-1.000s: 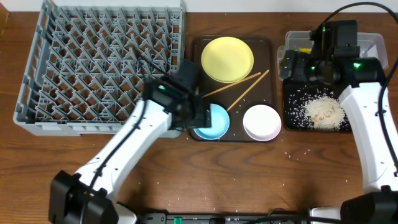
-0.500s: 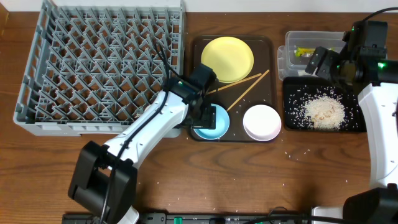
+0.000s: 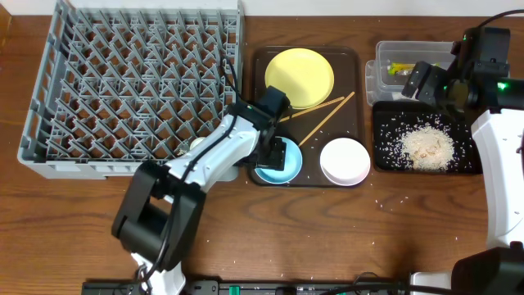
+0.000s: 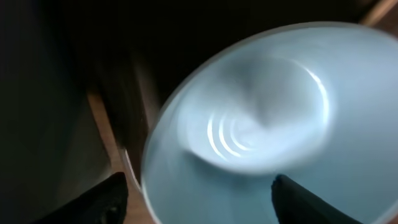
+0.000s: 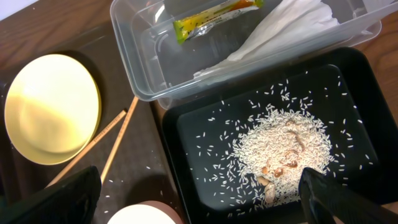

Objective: Sort waste into correct bins and load items into the dishwasher
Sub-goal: 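Lower the left gripper onto the blue bowl rim and grasp it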

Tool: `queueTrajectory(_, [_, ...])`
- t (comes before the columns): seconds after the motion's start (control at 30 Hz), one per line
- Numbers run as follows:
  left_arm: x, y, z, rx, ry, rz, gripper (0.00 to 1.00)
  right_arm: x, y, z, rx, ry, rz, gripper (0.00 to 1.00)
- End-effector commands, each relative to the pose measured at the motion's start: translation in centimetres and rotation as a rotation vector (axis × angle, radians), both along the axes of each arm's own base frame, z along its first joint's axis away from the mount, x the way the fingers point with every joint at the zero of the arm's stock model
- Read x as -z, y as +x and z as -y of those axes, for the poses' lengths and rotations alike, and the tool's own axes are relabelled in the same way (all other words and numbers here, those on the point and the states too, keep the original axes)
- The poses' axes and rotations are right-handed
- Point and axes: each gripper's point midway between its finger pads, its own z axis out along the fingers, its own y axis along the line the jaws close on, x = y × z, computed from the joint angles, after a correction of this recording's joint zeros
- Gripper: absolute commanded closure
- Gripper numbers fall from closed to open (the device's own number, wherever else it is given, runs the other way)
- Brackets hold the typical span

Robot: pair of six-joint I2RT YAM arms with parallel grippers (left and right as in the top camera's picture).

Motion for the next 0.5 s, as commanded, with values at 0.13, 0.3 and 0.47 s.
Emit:
queueTrajectory(0.13, [0.99, -0.33, 0.28, 0.002, -0.004, -0.033, 0.43, -0.04, -0.01, 0.21, 0.018, -0.002, -0.001, 0.01])
queueTrajectory(0.3, [1.04, -0.22, 0.66, 0.008, -0.011, -0.022, 0.48, -0.04, -0.01, 0.21, 0.018, -0.002, -0.001, 0.01])
queueTrajectory(0.47, [1.65, -0.31, 0.96, 0.002, -0.009, -0.027, 0.50, -0.04, -0.01, 0.21, 0.018, -0.002, -0.001, 0.01])
